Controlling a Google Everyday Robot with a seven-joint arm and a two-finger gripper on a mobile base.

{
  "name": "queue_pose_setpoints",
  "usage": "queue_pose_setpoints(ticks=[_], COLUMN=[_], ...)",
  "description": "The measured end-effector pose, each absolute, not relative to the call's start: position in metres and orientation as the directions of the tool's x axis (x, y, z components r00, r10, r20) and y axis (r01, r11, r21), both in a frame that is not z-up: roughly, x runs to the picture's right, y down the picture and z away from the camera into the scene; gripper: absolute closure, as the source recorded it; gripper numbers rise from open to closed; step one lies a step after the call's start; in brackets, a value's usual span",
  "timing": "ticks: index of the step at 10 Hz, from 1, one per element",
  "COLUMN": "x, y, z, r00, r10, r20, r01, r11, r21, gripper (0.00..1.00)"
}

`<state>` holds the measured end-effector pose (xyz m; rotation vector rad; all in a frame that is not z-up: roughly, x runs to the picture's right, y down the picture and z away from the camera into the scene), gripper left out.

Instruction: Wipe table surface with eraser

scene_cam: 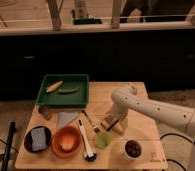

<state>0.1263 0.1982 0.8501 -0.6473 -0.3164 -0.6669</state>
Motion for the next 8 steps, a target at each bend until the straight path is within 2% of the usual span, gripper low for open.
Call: queue_pose_setpoints(ticks=[4,6,8], x=[0.1261,0.1254,0.125], y=[0.1995,0.2001,0.2011], z=[0.8533,0.8552,0.8587], r00=[0.746,0.746,0.75], r10=[-0.463,-0.457,-0.445], r20=[0.478,0.483,0.489], r01=[0.662,0.661,0.657], r11=[0.593,0.59,0.589], r21=[-0.459,-0.463,-0.471], gripper=[0.22,0.38,0.59])
